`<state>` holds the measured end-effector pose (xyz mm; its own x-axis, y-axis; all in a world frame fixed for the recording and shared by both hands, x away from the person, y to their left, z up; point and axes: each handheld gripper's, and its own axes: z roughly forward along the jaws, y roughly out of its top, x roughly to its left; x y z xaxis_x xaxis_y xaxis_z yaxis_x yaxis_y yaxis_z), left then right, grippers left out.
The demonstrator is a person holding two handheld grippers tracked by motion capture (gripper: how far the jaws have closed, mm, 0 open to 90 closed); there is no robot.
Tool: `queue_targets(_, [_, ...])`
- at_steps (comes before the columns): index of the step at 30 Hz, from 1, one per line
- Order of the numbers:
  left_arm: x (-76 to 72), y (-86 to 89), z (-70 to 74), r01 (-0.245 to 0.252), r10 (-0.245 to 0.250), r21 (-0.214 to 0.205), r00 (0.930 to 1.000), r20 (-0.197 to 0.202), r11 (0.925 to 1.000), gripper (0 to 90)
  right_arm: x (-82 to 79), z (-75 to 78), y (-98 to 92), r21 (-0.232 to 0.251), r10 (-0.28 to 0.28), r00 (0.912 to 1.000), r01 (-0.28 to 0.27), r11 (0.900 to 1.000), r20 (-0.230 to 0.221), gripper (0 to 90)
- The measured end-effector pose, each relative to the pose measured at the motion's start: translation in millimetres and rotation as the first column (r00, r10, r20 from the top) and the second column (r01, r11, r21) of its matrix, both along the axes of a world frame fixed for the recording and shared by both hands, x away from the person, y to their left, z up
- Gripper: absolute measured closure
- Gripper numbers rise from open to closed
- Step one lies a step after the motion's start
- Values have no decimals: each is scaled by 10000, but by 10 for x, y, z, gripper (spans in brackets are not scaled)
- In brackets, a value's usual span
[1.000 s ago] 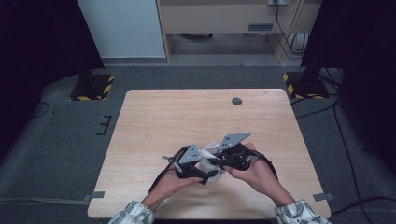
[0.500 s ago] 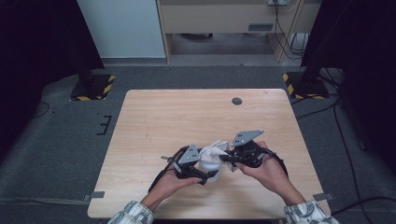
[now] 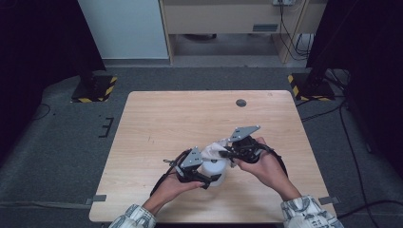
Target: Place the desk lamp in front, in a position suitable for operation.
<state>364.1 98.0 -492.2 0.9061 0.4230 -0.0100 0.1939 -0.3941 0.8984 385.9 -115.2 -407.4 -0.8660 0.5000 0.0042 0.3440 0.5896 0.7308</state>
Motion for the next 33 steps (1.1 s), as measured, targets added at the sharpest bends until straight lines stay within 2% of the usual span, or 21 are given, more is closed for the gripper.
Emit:
queue_targets(5, [-2, 1, -5, 38, -38, -62, 10000, -19, 10000, 77, -49, 11, 194, -105, 633, 9980, -633, 9979, 23, 812])
queue_targets(7, [-4, 1, -7, 37, -37, -68, 10000, -4, 10000, 77, -73, 11, 214, -146, 723, 9974, -722, 9973, 55, 812])
queue_targets(9, [-7, -2, -7, 18, -18, -56, 10000, 18, 10000, 77, -56, 8, 171, -28, 648, 9979, -648, 9979, -6, 812])
queue_targets(11, [-7, -1, -7, -4, 4, -46, 10000, 24, 10000, 77, 8, -5, 46, 182, 361, 9993, -359, 9992, -108, 813])
queue_targets(17, [-4, -6, -13, 114, -114, -114, 9999, -66, 9999, 77, 83, -51, -169, 264, -118, 9994, 126, 9996, -326, 814])
queue_targets(19, [-5, -5, -12, 88, -88, -110, 10000, -33, 9999, 77, 84, -68, -186, 199, -176, 9992, 183, 9996, -364, 815])
queue_targets(29, [-6, -5, -13, 85, -85, -125, 10000, -30, 9999, 77, 155, -303, -282, 567, -105, 9963, 154, 9983, -856, 820])
queue_targets(33, [-3, -1, -14, 95, -96, -130, 9999, -53, 9999, 77, 172, -423, -261, 360, -48, 9951, 84, 9993, -986, 821])
